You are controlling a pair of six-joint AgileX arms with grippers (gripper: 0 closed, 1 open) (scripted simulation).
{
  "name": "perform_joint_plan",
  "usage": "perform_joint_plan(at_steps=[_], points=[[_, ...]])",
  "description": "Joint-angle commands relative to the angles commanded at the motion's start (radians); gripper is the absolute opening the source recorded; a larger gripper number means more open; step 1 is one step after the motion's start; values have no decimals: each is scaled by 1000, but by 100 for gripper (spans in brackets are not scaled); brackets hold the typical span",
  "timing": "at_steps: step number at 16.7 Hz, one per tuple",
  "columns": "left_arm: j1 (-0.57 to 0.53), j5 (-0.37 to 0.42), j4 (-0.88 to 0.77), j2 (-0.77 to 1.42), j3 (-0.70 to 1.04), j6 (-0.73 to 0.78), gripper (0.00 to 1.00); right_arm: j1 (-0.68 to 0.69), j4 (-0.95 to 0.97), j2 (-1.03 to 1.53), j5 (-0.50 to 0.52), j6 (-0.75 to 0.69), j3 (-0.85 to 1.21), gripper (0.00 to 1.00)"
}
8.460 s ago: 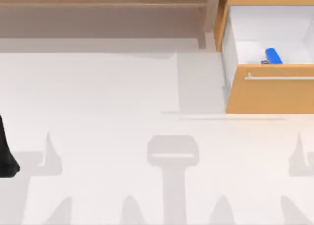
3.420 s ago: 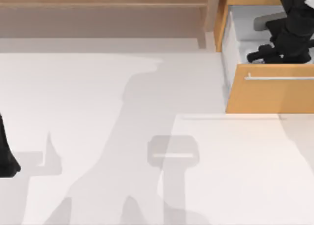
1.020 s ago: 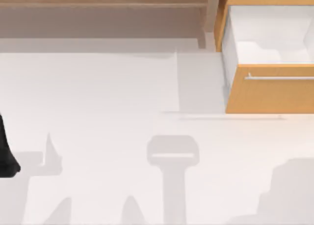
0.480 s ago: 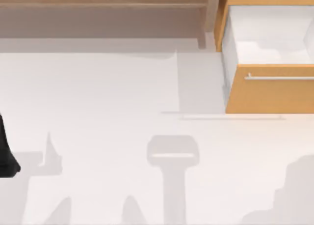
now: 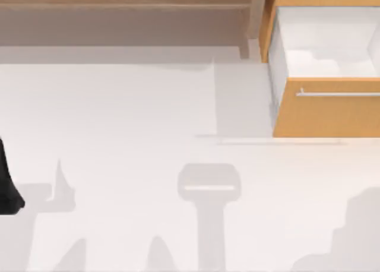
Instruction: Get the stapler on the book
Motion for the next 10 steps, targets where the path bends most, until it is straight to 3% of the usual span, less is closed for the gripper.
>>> perform_joint_plan(at_steps=[8,10], points=[[0,0,0,0,0,0,100,0,0,0,0,0,0,98],[0,0,0,0,0,0,100,0,0,0,0,0,0,100]])
